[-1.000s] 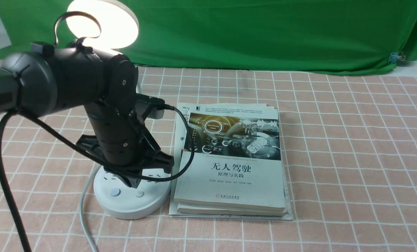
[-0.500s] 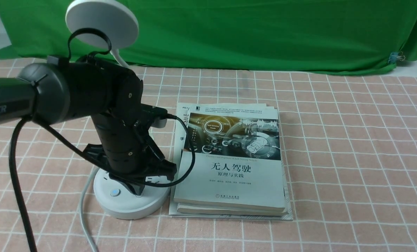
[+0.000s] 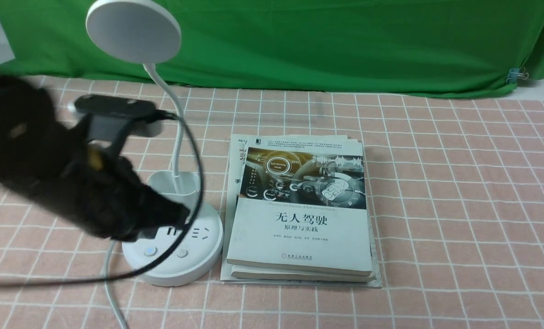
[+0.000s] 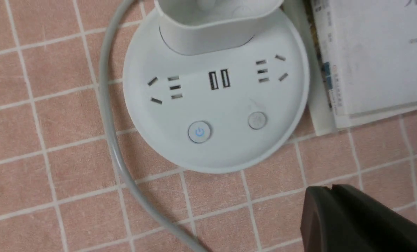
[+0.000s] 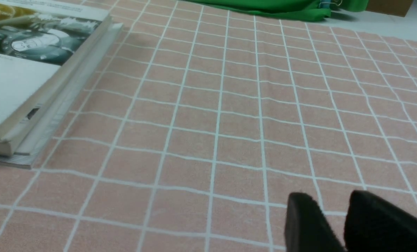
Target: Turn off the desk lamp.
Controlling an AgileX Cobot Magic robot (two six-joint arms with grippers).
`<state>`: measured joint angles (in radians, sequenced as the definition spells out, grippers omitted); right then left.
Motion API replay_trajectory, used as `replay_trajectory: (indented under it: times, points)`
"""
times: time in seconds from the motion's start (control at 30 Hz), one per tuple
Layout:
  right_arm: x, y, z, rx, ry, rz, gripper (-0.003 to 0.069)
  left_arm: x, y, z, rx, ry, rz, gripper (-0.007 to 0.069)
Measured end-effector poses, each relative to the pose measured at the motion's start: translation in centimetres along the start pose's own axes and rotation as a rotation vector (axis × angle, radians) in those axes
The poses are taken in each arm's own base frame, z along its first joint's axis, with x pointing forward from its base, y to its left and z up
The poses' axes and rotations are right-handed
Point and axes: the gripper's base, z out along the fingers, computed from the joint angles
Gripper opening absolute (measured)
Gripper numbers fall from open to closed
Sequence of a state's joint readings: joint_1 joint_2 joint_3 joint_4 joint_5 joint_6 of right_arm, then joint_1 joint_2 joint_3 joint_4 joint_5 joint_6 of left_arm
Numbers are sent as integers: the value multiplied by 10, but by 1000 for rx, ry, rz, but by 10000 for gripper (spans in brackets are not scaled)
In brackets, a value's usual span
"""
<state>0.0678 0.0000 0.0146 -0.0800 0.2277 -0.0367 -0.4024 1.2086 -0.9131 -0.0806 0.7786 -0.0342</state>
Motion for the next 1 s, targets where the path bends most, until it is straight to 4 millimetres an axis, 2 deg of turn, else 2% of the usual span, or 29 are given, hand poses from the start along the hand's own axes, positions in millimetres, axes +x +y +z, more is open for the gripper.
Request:
replay_trajectory:
  times: [0.1,0.13,0.2,0.3,0.43,0.57,1.0]
  points:
    - [0,0,0,0,0,1,240,33,1,-25,31,-188,-17,6]
    - [0,0,0,0,0,1,240,35,1,-26,33,-201,-17,6]
    - [0,0,0,0,0,1,240,61,2,-36,54,-323,-38,6]
    - [0,0,0,0,0,1,240,90,5,-35,72,-430,-65,6]
    - [0,0,0,0,0,1,240,115,9,-30,70,-483,-67,6]
    - [0,0,0,0,0,1,240,124,11,-27,50,-496,-35,6]
    - [0,0,0,0,0,0,240,126,12,-27,27,-526,7,6]
